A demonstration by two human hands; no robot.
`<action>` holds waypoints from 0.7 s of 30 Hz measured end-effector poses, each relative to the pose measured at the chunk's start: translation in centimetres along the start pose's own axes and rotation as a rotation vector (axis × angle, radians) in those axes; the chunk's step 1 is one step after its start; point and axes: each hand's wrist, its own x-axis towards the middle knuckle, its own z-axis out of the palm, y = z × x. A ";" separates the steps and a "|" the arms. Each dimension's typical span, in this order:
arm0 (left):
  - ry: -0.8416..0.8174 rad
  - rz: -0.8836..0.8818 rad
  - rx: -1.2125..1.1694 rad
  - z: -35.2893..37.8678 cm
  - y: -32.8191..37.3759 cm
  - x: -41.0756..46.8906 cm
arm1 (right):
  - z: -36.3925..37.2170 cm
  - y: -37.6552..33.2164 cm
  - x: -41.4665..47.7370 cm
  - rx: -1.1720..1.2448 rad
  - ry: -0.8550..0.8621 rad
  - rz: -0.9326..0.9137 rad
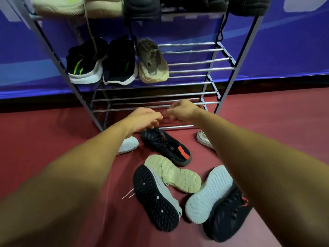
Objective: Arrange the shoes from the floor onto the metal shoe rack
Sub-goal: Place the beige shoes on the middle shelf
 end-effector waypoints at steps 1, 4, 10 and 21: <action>-0.014 0.015 0.055 0.5 -0.7 0.6 | 0.2 1.3 0.4 -0.105 -0.001 0.017; -0.080 0.051 0.219 2.7 -3.5 1.8 | 1.6 5.6 1.2 -0.340 -0.075 0.101; -0.249 0.008 0.478 7.4 -6.7 2.5 | 2.8 9.7 2.4 -0.714 -0.358 0.133; -0.239 -0.056 0.649 10.2 -10.8 5.7 | 3.4 16.5 2.9 -0.780 -0.565 0.219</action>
